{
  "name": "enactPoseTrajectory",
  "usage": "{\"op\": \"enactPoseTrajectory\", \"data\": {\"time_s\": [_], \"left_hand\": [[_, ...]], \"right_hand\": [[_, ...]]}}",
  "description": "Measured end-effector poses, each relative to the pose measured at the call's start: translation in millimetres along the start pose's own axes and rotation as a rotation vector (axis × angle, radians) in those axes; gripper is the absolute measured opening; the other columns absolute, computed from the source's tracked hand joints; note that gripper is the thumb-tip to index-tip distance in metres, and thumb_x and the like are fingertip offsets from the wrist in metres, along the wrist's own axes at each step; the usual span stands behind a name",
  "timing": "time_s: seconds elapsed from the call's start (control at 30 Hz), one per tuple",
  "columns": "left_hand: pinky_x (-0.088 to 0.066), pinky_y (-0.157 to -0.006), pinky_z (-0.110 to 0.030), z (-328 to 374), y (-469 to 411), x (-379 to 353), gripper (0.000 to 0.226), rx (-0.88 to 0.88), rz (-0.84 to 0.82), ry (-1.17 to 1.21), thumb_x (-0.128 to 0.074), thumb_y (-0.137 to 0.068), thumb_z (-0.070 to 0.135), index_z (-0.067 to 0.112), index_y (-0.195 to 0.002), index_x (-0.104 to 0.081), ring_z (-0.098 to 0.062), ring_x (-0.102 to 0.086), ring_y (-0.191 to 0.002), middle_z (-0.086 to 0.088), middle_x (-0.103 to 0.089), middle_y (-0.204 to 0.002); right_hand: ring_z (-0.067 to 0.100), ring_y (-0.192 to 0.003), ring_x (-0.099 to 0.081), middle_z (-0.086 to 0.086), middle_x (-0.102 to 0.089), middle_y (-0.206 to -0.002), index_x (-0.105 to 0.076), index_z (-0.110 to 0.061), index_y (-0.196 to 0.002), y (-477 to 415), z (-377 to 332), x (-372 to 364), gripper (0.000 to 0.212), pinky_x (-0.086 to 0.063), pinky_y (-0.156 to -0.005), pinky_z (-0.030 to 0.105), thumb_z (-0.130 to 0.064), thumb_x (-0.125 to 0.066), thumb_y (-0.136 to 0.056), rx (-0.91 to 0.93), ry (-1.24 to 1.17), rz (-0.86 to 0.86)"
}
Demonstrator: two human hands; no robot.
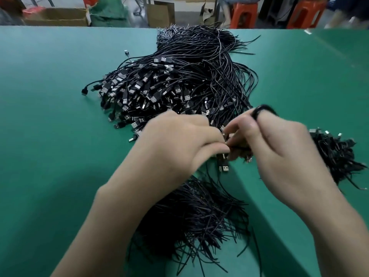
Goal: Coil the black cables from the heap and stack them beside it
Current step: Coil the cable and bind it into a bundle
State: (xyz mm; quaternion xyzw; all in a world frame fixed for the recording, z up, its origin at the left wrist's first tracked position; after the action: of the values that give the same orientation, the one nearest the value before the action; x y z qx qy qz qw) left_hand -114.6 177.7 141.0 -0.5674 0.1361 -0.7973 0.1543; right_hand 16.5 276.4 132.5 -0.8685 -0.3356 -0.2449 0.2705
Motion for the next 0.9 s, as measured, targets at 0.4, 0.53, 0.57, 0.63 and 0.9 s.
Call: {"op": "enactPoseTrajectory", "data": {"time_s": [0.4,0.53,0.57,0.63,0.9], "left_hand": [[-0.04,-0.046,-0.028,-24.6,8.5,20.3,0.017,0.174,0.201,0.644,-0.077,-0.088,0.036,0.022,-0.079,-0.073,-0.023,-0.052,-0.052,-0.006,-0.065,-0.066],[-0.061,-0.084,-0.046,-20.6,7.5,7.4,0.024,0.168,0.009,0.834,-0.068,-0.097,0.026,0.021,-0.12,-0.073,-0.028,-0.074,-0.092,-0.003,-0.078,-0.101],[-0.06,-0.091,-0.035,-18.2,7.2,4.2,0.028,0.133,-0.042,0.857,-0.066,-0.1,0.022,0.018,-0.127,-0.071,-0.02,-0.074,-0.099,-0.001,-0.078,-0.1],[-0.051,-0.096,-0.019,-13.3,6.5,-1.1,0.029,0.075,-0.113,0.871,-0.06,-0.103,0.018,0.01,-0.13,-0.069,-0.007,-0.072,-0.093,0.007,-0.075,-0.081],[-0.055,-0.081,-0.022,-22.9,5.7,-4.8,0.012,0.096,-0.073,0.937,-0.067,-0.096,0.012,0.012,-0.106,-0.073,-0.008,-0.072,-0.093,0.009,-0.075,-0.098]], "right_hand": [[0.007,-0.06,-0.042,-0.012,-0.043,-0.066,-0.075,-0.024,-0.099,10.3,0.3,-28.4,0.03,-0.038,-0.061,0.015,-0.033,-0.046,-0.105,-0.079,-0.656,-0.667],[0.009,-0.056,-0.035,-0.011,-0.038,-0.062,-0.072,-0.019,-0.09,7.0,-2.0,-30.5,0.031,-0.036,-0.057,0.017,-0.033,-0.047,-0.103,-0.093,-0.832,-0.576],[0.01,-0.056,-0.034,-0.01,-0.038,-0.061,-0.072,-0.018,-0.089,6.9,-2.6,-30.5,0.032,-0.036,-0.057,0.018,-0.034,-0.046,-0.101,-0.089,-0.838,-0.579],[0.012,-0.055,-0.039,-0.006,-0.042,-0.058,-0.072,-0.016,-0.092,6.7,-4.8,-30.2,0.035,-0.039,-0.06,0.018,-0.032,-0.043,-0.102,-0.047,-0.803,-0.587],[0.025,-0.066,-0.071,0.009,-0.074,-0.077,-0.066,-0.003,-0.105,12.5,-13.9,-37.8,0.035,-0.05,-0.06,0.028,-0.023,-0.038,-0.107,-0.038,-0.837,-0.738]]}}
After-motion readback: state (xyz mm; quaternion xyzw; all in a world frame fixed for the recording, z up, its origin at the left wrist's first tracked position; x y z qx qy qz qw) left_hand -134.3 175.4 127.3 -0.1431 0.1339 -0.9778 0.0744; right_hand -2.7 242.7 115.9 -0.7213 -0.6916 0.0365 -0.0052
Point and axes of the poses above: each hand's wrist, its own y-axis away from the middle knuckle, its own x-axis out of the back of the hand, z = x × y, the point moved 5 cm from there along -y, towards the middle knuckle
